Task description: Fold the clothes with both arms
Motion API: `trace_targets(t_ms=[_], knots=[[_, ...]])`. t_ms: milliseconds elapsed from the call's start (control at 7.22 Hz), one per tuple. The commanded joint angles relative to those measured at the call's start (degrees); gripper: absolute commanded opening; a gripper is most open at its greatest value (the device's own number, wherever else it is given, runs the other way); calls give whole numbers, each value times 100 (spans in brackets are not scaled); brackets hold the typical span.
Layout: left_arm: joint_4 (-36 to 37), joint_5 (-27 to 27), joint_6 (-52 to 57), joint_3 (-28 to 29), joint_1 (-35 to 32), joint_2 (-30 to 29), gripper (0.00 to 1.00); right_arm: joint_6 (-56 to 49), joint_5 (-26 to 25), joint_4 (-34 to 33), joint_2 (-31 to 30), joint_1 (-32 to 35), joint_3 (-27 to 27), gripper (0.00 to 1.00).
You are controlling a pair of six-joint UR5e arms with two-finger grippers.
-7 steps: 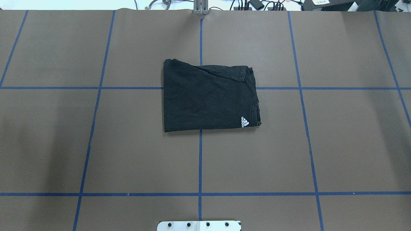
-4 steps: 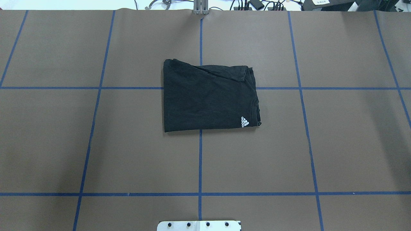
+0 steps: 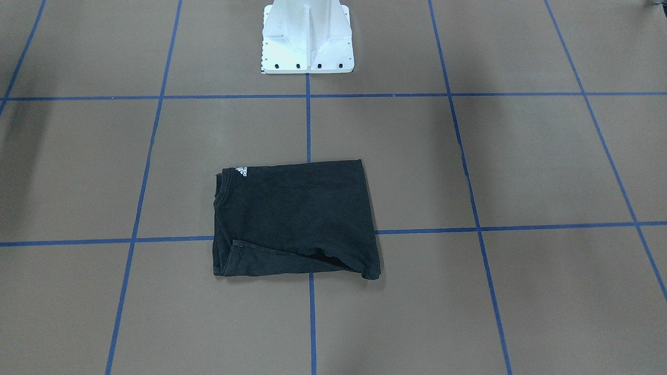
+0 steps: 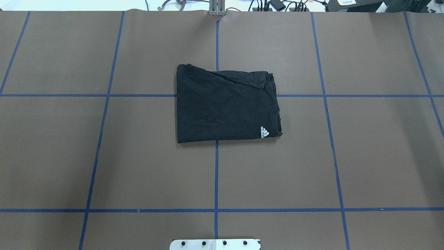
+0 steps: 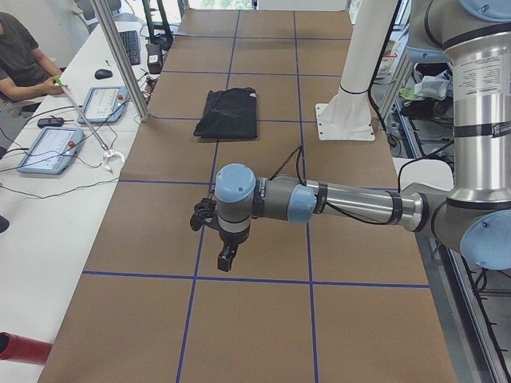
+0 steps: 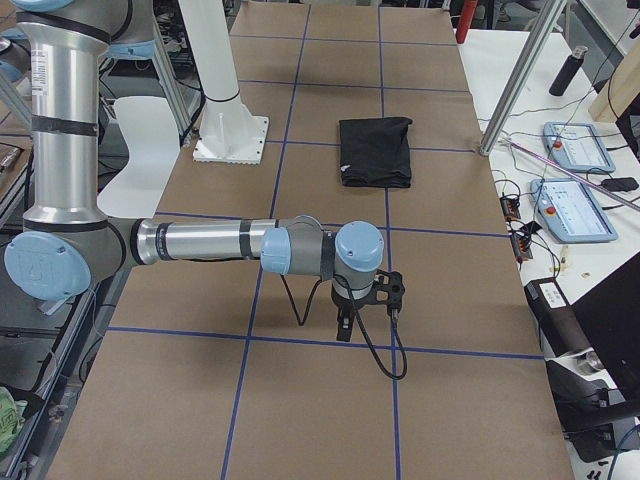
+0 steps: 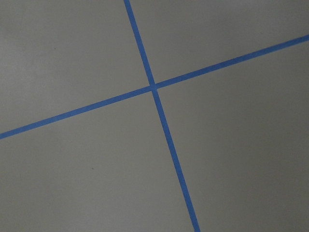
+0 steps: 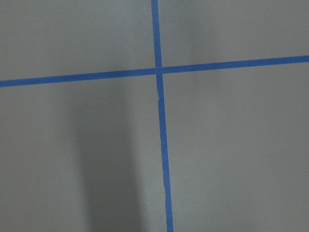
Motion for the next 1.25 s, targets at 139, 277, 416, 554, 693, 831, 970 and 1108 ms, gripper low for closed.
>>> trace_targets(t_ms=[139, 277, 416, 554, 693, 831, 970, 1108], knots=[[19, 6, 5, 73, 11, -39, 100, 5, 45, 59, 0, -9, -26, 100], [28, 6, 5, 99, 11, -39, 100, -4, 28, 68, 0, -17, -34, 100], [10, -11, 5, 273, 3, -39, 100, -39, 2, 68, 9, -26, -60, 100], [-7, -2, 14, 362, 3, -30, 100, -48, 1, 68, 9, -44, -69, 100], [1, -2, 14, 380, 3, -21, 100, -48, -16, 68, 9, -96, -69, 100], [2, -2, 14, 372, 3, -13, 100, -48, -25, 76, 26, -131, -78, 100], [2, -2, 14, 372, 3, -13, 100, -57, -25, 76, 35, -132, -104, 100], [2, -2, 14, 372, 3, -21, 100, -57, -25, 76, 44, -132, -105, 100]])
